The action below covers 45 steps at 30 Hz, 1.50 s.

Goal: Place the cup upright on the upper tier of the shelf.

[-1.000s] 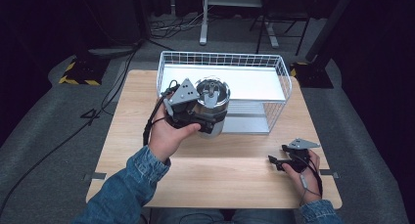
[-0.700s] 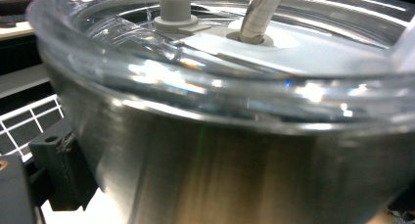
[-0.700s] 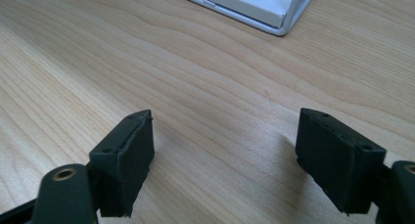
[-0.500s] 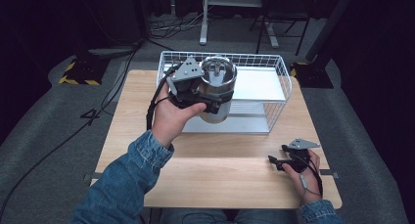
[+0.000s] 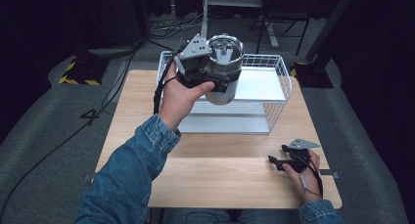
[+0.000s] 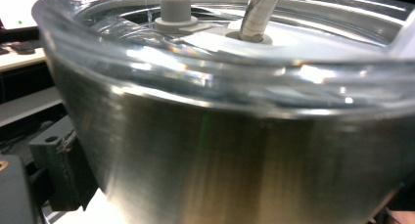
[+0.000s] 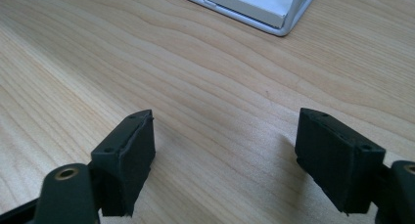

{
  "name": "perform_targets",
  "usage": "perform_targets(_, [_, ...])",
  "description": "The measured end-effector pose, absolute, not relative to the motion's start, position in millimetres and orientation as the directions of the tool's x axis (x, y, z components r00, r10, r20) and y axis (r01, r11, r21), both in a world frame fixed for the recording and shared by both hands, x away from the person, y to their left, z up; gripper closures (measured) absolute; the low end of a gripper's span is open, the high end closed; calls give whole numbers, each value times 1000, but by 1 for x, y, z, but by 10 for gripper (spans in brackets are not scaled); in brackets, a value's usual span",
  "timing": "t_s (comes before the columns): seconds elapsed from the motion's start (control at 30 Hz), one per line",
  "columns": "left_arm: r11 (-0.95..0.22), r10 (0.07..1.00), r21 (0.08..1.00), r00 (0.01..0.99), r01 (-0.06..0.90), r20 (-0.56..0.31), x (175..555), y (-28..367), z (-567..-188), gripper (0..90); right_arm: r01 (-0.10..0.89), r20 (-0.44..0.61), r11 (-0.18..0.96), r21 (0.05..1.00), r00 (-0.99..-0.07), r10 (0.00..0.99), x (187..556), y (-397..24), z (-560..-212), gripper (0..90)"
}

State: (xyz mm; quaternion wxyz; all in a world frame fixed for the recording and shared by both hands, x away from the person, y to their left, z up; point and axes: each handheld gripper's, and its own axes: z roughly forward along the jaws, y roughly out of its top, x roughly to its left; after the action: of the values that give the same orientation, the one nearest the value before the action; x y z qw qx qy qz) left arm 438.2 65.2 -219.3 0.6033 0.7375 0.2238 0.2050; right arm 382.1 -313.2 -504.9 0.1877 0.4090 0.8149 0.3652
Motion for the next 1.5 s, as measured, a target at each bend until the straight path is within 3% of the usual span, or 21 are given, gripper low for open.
perform_targets(0.77, [-125,693,978,720,164,-32,512,52,-234,33,523,-7,403,751,-604,797,381,-313,-505,259])
perform_targets(1.5, [-110,742,971,668,212,-62,531,51,-260,31,523,-7,403,751,-604,797,381,-313,-505,259])
